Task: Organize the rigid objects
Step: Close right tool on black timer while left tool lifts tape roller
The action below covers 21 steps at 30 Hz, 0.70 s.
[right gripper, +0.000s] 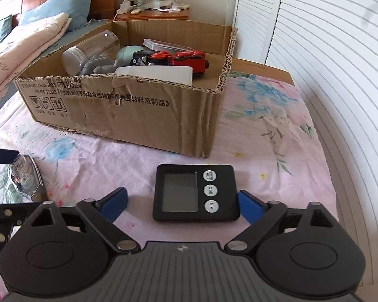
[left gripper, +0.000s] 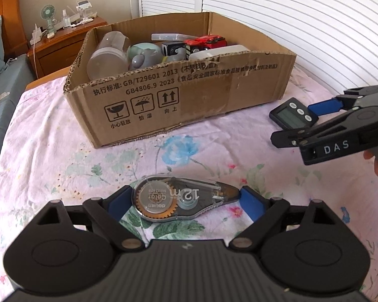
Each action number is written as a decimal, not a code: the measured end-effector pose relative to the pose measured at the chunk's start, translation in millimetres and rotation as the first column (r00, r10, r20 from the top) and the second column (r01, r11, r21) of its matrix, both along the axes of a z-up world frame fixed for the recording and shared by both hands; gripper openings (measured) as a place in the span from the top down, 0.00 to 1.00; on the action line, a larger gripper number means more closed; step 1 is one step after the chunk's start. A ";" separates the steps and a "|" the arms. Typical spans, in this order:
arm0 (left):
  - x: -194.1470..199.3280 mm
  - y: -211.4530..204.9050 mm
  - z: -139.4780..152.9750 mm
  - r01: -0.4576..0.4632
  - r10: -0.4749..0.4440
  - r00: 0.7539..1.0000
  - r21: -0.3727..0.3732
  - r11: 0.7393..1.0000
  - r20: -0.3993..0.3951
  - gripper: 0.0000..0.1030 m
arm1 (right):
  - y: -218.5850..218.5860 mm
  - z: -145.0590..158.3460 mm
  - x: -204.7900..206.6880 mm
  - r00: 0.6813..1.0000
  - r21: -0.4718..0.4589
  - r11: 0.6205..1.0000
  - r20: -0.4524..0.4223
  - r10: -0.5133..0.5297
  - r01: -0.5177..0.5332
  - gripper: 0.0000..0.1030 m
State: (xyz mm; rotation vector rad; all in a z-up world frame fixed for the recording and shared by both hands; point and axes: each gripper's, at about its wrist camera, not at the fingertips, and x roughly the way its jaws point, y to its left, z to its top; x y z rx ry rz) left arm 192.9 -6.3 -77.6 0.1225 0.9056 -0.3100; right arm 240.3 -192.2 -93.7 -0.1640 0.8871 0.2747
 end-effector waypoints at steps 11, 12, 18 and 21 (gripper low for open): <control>0.5 0.4 6.7 0.038 -0.038 0.999 -0.004 0.999 -0.010 0.13 | -9.7 5.0 -5.5 1.000 0.025 1.000 -0.010 -0.016 0.016 0.28; 0.3 0.4 8.4 0.044 -0.044 0.999 -0.003 0.999 -0.011 0.13 | -10.6 5.7 -6.4 1.000 0.038 0.999 -0.017 -0.015 0.016 0.28; -2.9 2.0 19.7 0.080 -0.080 0.997 0.012 0.997 -0.018 0.13 | -16.2 17.4 -15.4 0.999 0.083 0.997 -0.041 -0.001 0.004 0.28; -6.2 4.8 26.2 0.094 -0.094 0.995 0.016 0.995 -0.023 0.13 | -17.6 29.7 -22.4 1.000 0.084 0.996 -0.026 0.013 -0.011 0.28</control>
